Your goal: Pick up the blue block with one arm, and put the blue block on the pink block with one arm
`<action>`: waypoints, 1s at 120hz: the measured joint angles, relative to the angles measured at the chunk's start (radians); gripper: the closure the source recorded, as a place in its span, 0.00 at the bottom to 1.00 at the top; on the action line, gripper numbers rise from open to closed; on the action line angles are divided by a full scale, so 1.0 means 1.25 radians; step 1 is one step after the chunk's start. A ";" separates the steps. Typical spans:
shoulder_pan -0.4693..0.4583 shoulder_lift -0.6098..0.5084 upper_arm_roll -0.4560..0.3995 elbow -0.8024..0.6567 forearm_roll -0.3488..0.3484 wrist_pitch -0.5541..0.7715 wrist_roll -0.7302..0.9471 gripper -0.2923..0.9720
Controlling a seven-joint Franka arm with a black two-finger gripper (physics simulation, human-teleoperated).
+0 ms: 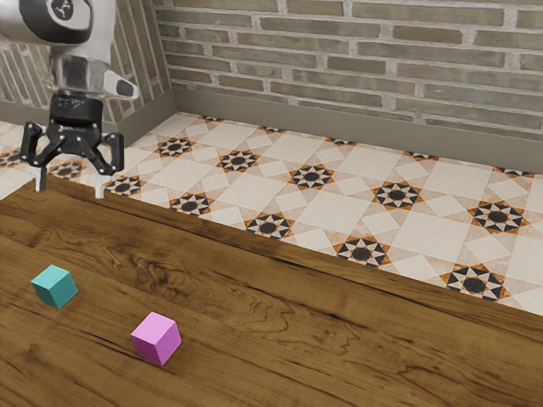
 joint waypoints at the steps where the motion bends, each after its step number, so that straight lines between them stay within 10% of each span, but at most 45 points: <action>1: 0.003 0.000 0.000 -0.003 0.000 0.017 -0.012 0.23; 44: -0.059 -0.016 0.013 -0.024 0.018 0.355 -0.314 0.23; 90: 0.023 0.055 0.034 -0.030 0.115 0.508 0.090 0.23; 120: 0.126 -0.153 0.107 -0.480 0.090 0.793 0.406 0.23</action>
